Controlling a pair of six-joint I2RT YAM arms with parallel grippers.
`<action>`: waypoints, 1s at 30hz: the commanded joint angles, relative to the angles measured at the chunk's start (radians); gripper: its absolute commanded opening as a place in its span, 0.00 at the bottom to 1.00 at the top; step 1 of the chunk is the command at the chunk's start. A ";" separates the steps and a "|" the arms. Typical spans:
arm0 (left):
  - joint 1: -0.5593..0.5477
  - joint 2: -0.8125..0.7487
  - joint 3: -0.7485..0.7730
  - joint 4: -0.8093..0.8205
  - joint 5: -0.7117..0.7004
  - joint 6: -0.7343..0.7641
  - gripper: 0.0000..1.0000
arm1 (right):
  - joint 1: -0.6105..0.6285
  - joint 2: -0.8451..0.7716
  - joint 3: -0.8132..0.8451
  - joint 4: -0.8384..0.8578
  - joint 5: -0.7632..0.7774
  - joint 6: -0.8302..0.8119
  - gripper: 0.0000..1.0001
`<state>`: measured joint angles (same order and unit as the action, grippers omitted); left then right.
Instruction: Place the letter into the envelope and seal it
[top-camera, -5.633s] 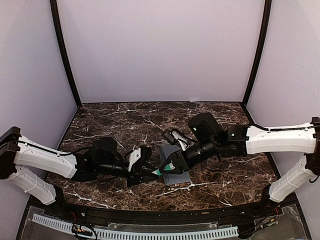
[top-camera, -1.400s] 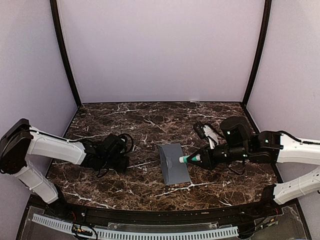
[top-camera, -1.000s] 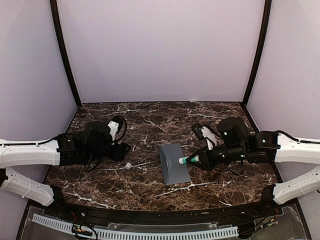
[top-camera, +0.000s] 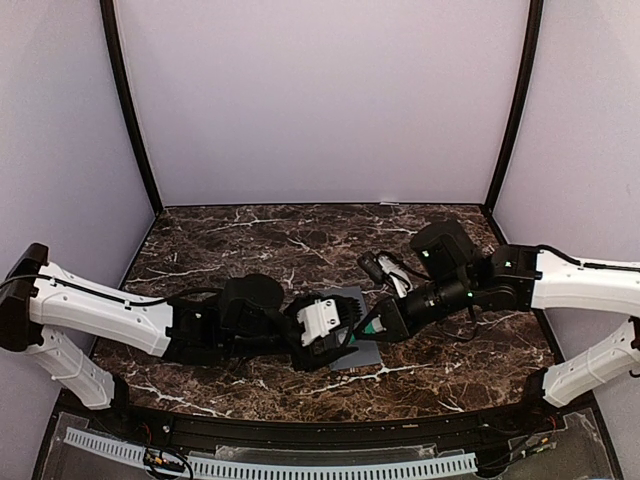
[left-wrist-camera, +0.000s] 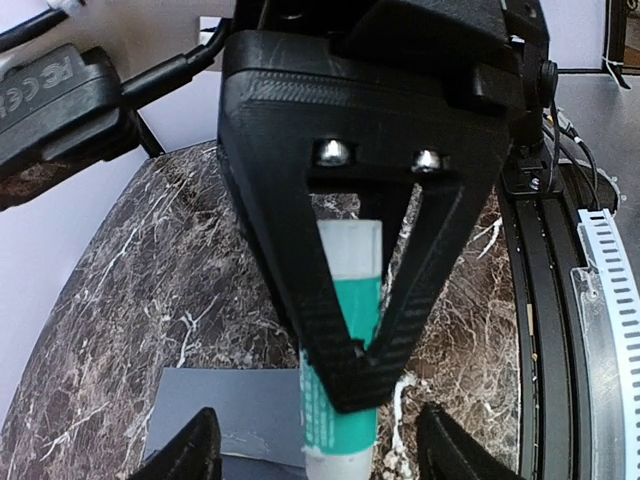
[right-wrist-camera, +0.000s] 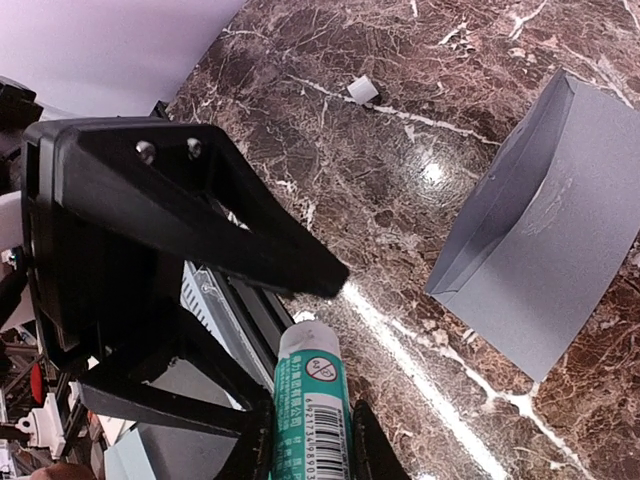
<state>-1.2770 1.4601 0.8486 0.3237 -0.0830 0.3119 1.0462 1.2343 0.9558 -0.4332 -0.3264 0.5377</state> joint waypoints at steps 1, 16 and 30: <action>-0.008 0.047 0.048 0.045 0.026 0.028 0.62 | -0.001 0.009 0.026 0.031 -0.040 0.017 0.00; -0.019 0.039 -0.043 0.233 -0.050 0.027 0.00 | 0.000 -0.073 -0.025 0.099 0.014 0.047 0.70; -0.019 0.034 -0.043 0.213 -0.073 -0.009 0.00 | 0.001 -0.072 -0.002 0.052 0.085 0.047 0.42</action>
<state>-1.2900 1.5173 0.8143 0.5018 -0.1436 0.3168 1.0458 1.1458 0.9291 -0.3862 -0.2665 0.5869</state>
